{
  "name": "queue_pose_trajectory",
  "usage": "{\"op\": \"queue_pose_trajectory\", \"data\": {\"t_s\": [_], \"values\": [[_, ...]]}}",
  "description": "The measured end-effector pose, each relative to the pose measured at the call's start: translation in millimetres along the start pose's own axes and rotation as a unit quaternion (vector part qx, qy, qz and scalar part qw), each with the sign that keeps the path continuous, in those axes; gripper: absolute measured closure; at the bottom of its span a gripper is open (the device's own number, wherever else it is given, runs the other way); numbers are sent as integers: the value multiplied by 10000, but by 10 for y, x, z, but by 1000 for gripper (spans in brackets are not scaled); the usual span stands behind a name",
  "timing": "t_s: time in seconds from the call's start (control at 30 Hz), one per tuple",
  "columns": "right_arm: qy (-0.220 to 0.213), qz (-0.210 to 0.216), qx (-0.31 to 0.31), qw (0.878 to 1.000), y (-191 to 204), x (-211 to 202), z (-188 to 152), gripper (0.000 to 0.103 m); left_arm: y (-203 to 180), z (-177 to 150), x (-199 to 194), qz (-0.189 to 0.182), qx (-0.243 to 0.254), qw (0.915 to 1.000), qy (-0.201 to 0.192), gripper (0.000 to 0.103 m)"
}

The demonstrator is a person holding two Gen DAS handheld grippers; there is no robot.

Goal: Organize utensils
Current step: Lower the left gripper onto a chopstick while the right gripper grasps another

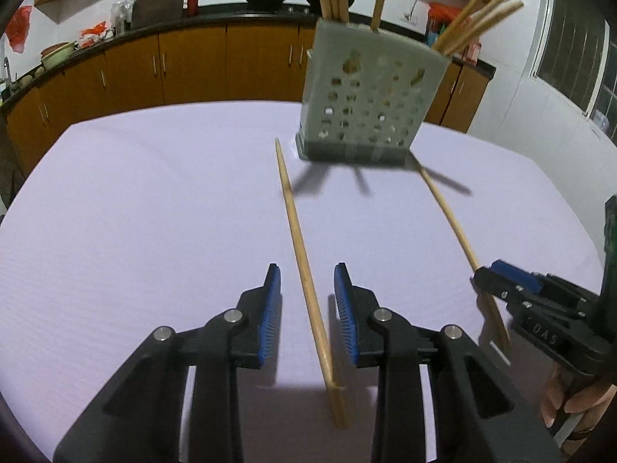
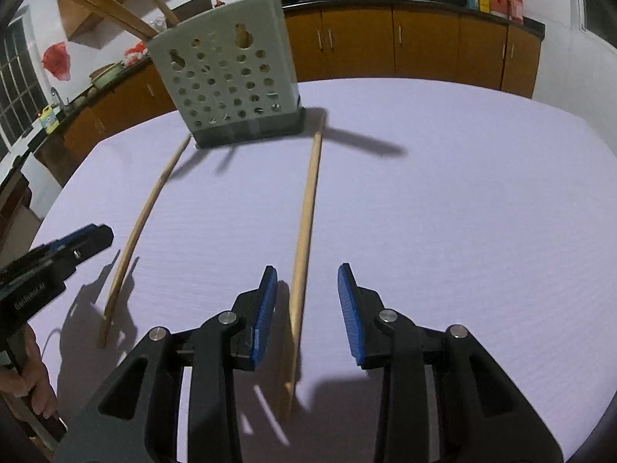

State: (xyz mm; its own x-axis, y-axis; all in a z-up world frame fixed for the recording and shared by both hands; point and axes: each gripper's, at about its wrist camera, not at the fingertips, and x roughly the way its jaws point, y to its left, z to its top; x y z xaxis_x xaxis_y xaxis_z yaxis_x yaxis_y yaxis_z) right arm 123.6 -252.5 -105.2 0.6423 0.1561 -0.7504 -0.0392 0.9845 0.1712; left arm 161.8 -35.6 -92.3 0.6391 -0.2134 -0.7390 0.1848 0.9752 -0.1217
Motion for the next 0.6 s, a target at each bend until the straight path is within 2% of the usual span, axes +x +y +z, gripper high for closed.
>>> {"op": "queue_pose_trajectory", "data": {"t_s": [0.17,0.2,0.27,0.3,0.6], "values": [[-5,-48,-135,9999,51,-32,6,72,-77,-37,137,60,98,9997,206,75],[-2,-54,-142,9999,54,-28,-4,75,-84,-51,177,141,115,9995,269,82],[9,-101,-137,9999,52,-20,-3,92,-80,-35,188,272,126,9993,238,93],[16,-117,-125,9999,36,-17,0,95,-60,-22,186,243,93,9994,246,94],[-86,-454,208,9987,-301,36,149,95,416,97,152,669,-286,9971,201,95]]}}
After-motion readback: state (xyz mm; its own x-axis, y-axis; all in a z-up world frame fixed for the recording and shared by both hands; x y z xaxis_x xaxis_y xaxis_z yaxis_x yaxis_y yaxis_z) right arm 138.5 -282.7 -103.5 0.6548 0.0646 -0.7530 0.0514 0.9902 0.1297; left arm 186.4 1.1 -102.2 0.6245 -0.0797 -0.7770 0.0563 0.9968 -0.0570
